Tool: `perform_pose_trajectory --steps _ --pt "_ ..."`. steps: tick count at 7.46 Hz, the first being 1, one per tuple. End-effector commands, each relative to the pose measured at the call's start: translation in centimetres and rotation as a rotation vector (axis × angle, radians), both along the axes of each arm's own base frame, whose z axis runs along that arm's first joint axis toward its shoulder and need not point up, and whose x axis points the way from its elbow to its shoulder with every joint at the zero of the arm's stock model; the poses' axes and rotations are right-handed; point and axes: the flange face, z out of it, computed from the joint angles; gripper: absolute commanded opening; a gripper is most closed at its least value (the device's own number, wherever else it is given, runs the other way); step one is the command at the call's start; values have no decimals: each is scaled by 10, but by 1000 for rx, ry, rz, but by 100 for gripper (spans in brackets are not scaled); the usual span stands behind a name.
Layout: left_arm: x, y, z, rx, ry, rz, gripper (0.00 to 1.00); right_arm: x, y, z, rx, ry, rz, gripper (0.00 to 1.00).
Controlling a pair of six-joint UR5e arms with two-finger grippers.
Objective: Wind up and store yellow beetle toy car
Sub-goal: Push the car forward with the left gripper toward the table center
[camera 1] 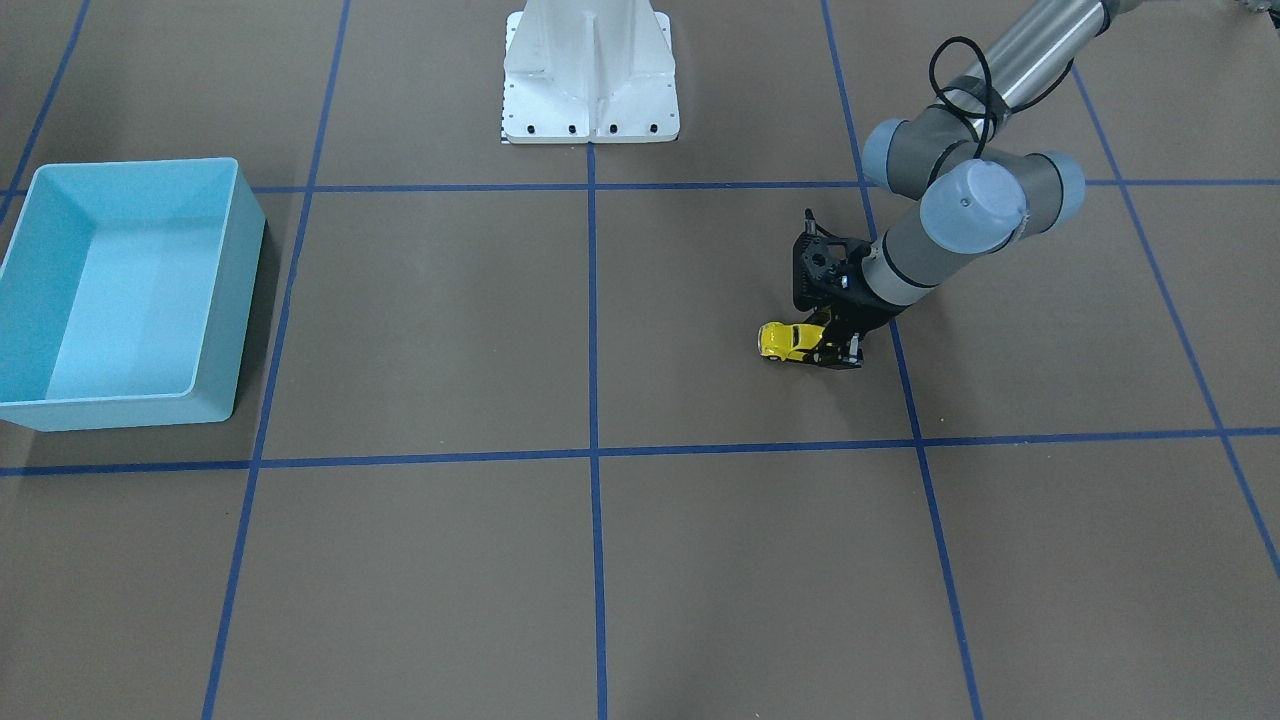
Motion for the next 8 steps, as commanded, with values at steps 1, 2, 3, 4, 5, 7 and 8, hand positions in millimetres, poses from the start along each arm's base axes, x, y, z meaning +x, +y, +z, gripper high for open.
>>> perform_pose_trajectory --steps 1,2,3,4,5,7,8 --pt "-9 -4 14 -11 -12 3 0 0 0 0 0 0 0 100" --pt "-11 -4 20 -9 -18 9 0 0 0 0 0 0 0 100" --pt "-19 -9 23 -18 -11 17 0 0 0 0 0 0 0 100" --pt "-23 -11 27 -22 -11 19 57 0 0 0 0 0 0 100" --pt "-25 -13 28 -20 -11 16 100 0 0 0 0 0 0 100" --pt "-32 -18 28 -17 -6 3 100 0 -1 -1 2 0 0 100" --pt "-35 -19 30 -17 -6 1 100 0 0 0 2 0 0 100"
